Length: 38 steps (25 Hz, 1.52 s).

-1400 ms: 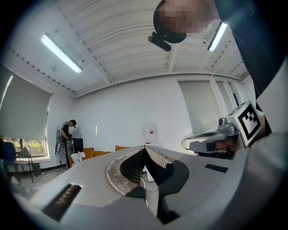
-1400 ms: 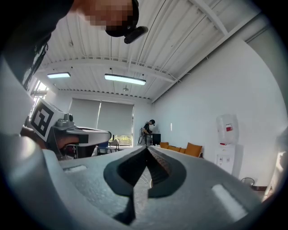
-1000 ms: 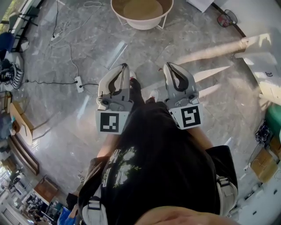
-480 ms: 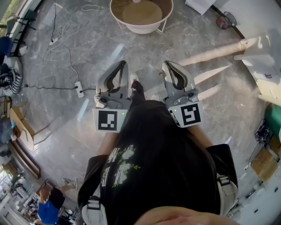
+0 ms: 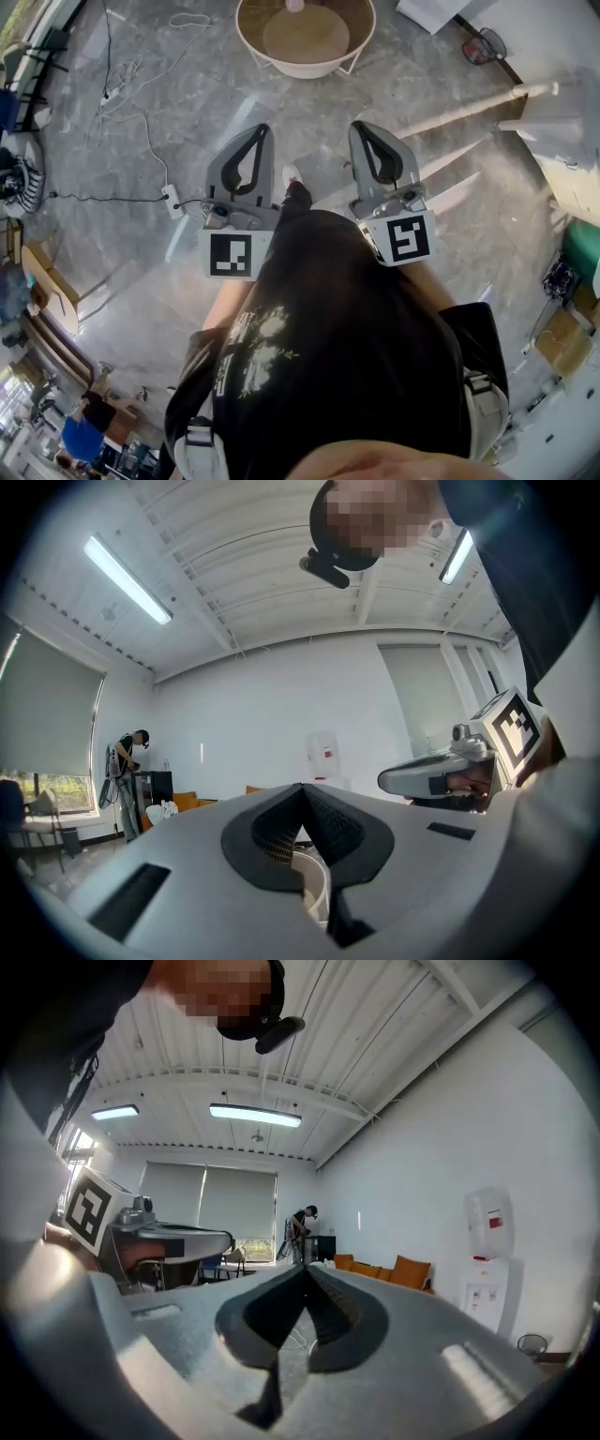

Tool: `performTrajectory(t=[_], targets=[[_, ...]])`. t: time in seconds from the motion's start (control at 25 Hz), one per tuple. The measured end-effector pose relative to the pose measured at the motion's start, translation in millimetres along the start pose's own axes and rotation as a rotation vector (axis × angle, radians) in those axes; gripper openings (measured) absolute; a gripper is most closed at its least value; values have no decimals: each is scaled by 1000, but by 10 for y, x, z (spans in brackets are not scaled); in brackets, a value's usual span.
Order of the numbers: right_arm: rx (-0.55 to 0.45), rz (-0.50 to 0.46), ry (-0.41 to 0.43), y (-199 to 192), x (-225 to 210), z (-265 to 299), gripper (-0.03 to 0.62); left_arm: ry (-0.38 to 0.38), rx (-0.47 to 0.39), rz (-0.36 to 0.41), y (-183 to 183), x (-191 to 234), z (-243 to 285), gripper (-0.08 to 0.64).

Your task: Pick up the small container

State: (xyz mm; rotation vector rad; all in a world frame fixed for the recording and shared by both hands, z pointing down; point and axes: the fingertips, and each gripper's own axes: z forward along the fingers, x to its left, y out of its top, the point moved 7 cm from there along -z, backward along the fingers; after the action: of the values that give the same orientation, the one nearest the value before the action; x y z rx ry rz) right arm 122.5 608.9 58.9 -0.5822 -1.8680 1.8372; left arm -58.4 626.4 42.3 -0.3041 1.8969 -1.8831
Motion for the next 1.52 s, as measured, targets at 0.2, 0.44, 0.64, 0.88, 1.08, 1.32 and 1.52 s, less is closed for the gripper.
performTrajectory(t=[0.2,0.44,0.64,0.88,1.08,1.32,1.52], targets=[[13,4,-23,-58,60,512,-6,-21,-4,15,-71,498,237,6],[3,-5,-47,-55,192,1013,-6,-58,-11,21,-138,1003,378,8],[-11,-20,-75,-103,343,1389,-6,-89,-25,21,-242,1428,428,7],[33,-10,-95,-159,452,1594,-6,-105,-22,-22,-403,1689,472,6],[35,-32,-104,-200,358,1809,-6,-116,-28,-21,-443,1877,659,7],[27,-26,-94,-167,225,2107,-5,-100,-25,-24,-440,2072,848,8],[27,-37,-81,-162,73,2361,-6,-93,-13,-20,-479,2228,1060,6]])
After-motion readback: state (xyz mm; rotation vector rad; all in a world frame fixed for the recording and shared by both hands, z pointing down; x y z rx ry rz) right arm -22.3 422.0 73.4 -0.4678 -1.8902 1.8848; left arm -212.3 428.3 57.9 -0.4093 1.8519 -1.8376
